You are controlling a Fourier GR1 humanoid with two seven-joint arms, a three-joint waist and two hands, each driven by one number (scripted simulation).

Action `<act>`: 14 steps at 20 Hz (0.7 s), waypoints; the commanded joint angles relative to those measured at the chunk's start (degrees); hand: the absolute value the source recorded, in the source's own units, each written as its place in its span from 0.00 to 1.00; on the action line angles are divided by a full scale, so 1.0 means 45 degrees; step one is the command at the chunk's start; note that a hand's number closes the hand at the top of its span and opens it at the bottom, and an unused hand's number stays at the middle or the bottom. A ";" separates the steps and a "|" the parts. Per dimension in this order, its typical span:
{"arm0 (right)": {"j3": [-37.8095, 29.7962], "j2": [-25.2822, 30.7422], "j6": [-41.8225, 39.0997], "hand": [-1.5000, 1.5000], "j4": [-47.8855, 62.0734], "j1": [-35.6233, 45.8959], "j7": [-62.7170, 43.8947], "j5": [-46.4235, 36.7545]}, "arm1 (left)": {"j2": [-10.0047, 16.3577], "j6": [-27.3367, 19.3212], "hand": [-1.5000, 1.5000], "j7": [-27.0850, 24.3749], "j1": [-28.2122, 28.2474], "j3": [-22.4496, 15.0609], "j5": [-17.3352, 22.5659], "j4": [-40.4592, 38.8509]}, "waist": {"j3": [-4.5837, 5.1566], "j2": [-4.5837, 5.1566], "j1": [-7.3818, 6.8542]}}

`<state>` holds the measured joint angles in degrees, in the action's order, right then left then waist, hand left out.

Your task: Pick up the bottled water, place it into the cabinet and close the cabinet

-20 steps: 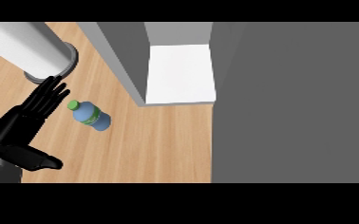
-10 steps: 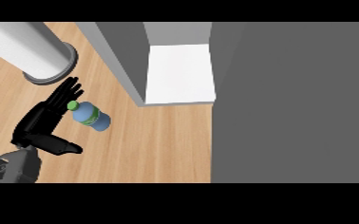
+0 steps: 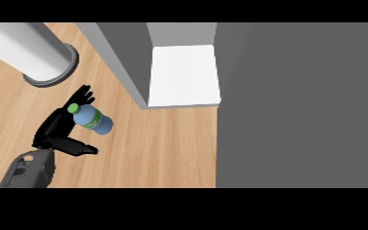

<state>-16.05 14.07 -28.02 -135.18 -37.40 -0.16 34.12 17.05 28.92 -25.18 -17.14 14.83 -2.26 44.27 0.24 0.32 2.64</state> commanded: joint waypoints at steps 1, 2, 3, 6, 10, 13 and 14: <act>0.0110 -0.0144 0.0862 0.00 -0.2616 -0.0614 -0.1096 0.1677 | 0.0172 -0.0161 0.00 -0.1230 -0.0878 0.0224 -0.0293 -0.1935 | 0.0012 0.0032 -0.0014; -0.0171 -0.0228 -0.0033 0.00 -0.1938 -0.1081 -0.0339 0.1698 | -0.0258 -0.0455 0.00 -0.1730 -0.0714 0.0174 -0.0403 -0.2421 | -0.0003 -0.0003 0.0049; -0.0231 0.0100 0.0350 0.00 -0.2498 -0.1031 -0.0836 0.1949 | -0.0417 -0.0245 0.00 -0.1345 -0.1124 0.0230 -0.0164 -0.2569 | 0.0001 -0.0001 -0.0004; -0.0017 0.0031 0.0657 0.00 -0.2808 -0.1046 -0.0815 0.1846 | -0.0198 0.0570 0.00 -0.2203 -0.1110 0.0228 -0.0196 -0.3480 | 0.0017 0.0021 0.0003; -0.0542 0.0443 0.0145 0.00 -0.2309 -0.1465 -0.0316 0.2372 | 0.0160 0.1970 0.00 -0.2940 -0.1169 0.0205 -0.0059 -0.4310 | 0.0030 0.0034 0.0058; -0.0633 0.0287 -0.0181 0.00 -0.2086 -0.1854 0.0142 0.2031 | 0.0311 0.2307 0.00 -0.3342 -0.1447 0.0143 -0.0084 -0.4666 | 0.0014 0.0008 0.0033; -0.0047 0.0263 0.0451 0.00 -0.2354 -0.1277 -0.0199 0.1812 | -0.0357 0.1633 0.00 -0.3185 -0.1879 0.0107 -0.0114 -0.4865 | 0.0041 0.0090 0.0032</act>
<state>-16.86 15.65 -29.70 -134.98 -41.60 3.11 36.52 16.82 32.71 -34.88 -23.73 15.47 -2.74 25.57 0.33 0.43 2.87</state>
